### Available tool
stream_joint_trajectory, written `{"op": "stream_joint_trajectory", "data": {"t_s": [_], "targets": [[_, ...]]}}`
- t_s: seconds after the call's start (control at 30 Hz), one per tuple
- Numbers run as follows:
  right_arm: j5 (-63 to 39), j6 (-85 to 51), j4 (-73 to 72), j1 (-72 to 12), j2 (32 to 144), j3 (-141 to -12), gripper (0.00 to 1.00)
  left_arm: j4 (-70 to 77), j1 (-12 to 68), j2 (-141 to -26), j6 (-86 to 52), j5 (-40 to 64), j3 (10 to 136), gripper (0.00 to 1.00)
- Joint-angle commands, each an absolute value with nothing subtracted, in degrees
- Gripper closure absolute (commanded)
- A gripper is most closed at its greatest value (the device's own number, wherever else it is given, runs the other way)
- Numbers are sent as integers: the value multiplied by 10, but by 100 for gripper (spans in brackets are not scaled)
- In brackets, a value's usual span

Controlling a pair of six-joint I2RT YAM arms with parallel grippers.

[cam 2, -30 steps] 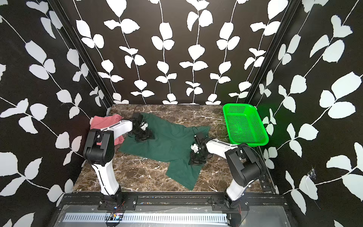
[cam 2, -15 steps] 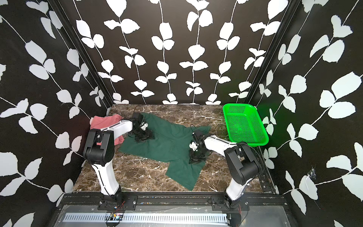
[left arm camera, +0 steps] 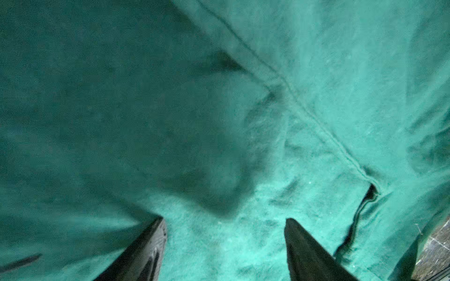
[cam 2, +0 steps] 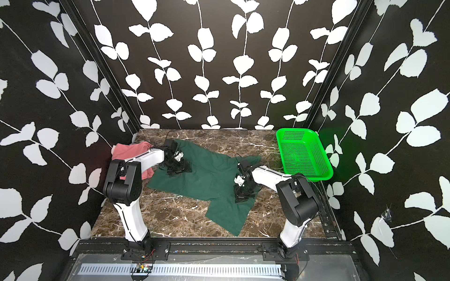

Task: Fold and stack t-shirts
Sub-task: Flatten out the T-shirt at the center of the board.

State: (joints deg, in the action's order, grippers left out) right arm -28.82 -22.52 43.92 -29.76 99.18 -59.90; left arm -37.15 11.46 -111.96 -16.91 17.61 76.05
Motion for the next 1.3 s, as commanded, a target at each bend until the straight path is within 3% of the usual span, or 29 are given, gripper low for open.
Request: {"op": "stream_joint_trajectory", "data": {"t_s": [0.0, 0.23, 0.5, 0.87, 0.93, 1.07, 1.17, 1.27], "targets": [[-251, -196, 523, -303, 990, -687, 100, -383, 116, -1154, -166, 179, 730, 21], [-131, -149, 630, -300, 991, -899, 100, -368, 116, -1147, -173, 182, 711, 21], [32, -142, 470, -258, 1098, -955, 100, -391, 115, -1090, -163, 185, 680, 22], [115, -67, 517, -209, 1393, -1490, 100, -437, 120, -1040, -120, 167, 649, 26], [109, -67, 500, -200, 1411, -1533, 100, -441, 121, -1033, -113, 179, 643, 33], [71, -85, 461, -181, 1409, -1512, 100, -451, 122, -1019, -101, 232, 633, 55], [4, -91, 476, -169, 1412, -1494, 100, -457, 126, -993, -97, 264, 621, 66], [-15, -70, 490, -165, 1409, -1474, 100, -478, 138, -969, -78, 268, 611, 84]]}}
